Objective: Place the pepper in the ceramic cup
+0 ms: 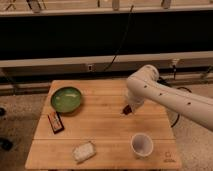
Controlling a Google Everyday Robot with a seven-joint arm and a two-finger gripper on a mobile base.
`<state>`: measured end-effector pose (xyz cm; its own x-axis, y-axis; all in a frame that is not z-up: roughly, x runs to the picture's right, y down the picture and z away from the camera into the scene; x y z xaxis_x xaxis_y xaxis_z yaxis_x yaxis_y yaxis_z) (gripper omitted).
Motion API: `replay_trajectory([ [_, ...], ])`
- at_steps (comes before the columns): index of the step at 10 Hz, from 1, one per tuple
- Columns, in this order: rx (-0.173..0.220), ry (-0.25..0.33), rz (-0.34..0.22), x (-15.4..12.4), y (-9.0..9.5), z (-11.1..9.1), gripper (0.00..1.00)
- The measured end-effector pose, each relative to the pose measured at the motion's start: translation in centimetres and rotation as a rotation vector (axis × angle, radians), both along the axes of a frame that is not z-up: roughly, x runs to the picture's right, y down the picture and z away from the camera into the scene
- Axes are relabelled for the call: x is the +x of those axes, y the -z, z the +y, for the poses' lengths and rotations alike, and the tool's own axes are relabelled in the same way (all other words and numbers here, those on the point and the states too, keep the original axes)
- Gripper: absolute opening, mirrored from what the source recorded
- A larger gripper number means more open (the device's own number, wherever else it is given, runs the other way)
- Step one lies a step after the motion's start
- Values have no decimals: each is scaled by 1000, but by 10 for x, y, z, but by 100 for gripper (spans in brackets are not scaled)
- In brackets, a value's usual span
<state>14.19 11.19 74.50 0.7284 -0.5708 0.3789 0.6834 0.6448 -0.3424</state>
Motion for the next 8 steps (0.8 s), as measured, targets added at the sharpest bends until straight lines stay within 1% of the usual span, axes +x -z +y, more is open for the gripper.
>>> replay_trajectory([
  [3, 7, 9, -3, 7, 8, 5, 0],
  [5, 3, 13, -9, 7, 21, 17, 0],
  [6, 4, 21, -8, 13, 28, 23, 0],
  [8, 1, 30, -18, 16, 36, 29, 0],
])
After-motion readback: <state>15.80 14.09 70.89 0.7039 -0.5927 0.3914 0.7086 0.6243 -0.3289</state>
